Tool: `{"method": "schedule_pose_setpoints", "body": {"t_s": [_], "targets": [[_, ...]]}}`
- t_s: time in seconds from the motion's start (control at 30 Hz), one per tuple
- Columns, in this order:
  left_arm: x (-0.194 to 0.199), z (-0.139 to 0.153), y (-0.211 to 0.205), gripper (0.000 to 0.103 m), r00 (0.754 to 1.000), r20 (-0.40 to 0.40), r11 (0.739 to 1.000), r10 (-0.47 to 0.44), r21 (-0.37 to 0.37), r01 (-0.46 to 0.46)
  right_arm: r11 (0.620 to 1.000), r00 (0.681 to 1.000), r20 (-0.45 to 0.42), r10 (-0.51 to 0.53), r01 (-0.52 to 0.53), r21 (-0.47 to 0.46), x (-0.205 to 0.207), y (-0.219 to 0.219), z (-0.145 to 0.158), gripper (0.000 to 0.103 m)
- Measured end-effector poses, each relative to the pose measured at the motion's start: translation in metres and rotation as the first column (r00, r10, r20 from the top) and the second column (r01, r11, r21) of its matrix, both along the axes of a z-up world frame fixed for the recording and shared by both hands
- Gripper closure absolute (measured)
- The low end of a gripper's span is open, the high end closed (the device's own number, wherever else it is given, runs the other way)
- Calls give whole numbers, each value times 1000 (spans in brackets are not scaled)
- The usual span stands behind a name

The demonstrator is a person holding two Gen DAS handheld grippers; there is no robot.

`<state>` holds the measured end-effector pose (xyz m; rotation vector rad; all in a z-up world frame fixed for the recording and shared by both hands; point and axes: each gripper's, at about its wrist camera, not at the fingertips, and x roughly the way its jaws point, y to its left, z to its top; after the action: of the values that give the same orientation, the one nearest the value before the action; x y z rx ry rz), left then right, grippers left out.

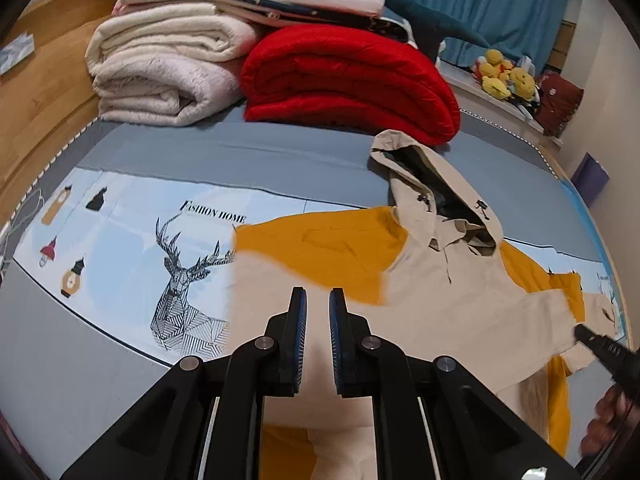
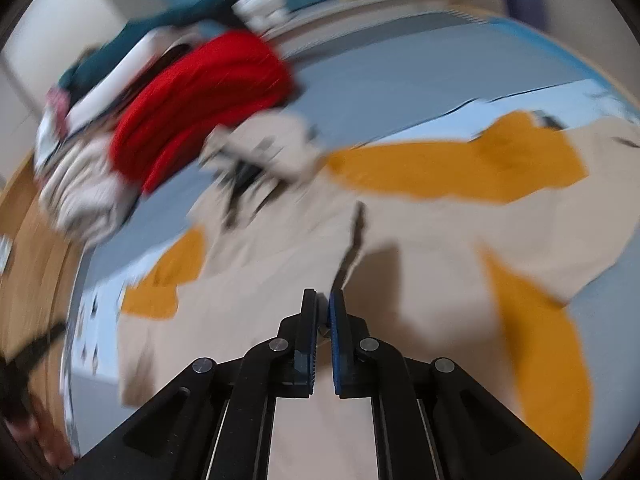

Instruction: Fold large clothes

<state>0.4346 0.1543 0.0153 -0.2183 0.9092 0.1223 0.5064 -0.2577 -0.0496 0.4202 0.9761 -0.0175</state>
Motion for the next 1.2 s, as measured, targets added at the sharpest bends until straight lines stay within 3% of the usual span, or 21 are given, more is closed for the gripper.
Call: {"method": "schedule_pose_setpoints", "body": {"t_s": [0.1,0.3,0.47,0.57,0.67,0.7,0.73,0.83,0.9,1.0,1.1,1.2], "targets": [[4,-13,3,94,999,-37,1000,4,-24,-5,995,995,-29,-92,91,-34,11,-38,-8,97],[15,-54,-1,94,989,-146,997,-24,-73,13,983,984,-61,-166,160,-94,16,-75,-22,102],[19,-99,-3,94,960,-276,990,-51,-139,12,978,983,-15,-181,178,-111,14,-94,-23,100],[18,-129,-3,94,932,-359,990,-55,-144,3,988,989,-30,-148,147,-37,17,-93,-31,97],[16,-158,-1,91,897,-440,990,-52,-140,-11,996,991,-115,-74,80,48,25,-84,-54,80],[15,-166,-1,91,886,-461,990,-52,-142,-16,995,985,-167,-50,64,76,27,-81,-67,66],[14,-169,0,90,882,-469,989,-52,-148,-21,995,973,-229,-41,61,79,28,-79,-81,58],[13,-155,-4,91,896,-440,988,-51,-151,-18,993,929,-357,-97,113,25,22,-85,-111,58],[13,-146,-10,86,913,-402,988,-77,-154,16,985,911,-389,-133,167,54,17,-96,-122,58],[9,-155,-22,83,889,-452,994,-78,-102,35,984,918,-374,-132,166,61,17,-99,-119,59],[4,-141,-35,84,902,-425,997,-75,-63,53,989,934,-329,-138,149,7,15,-96,-110,93],[-1,-109,-55,83,930,-349,994,-113,-40,105,986,940,-307,-149,163,20,14,-98,-104,94]]}}
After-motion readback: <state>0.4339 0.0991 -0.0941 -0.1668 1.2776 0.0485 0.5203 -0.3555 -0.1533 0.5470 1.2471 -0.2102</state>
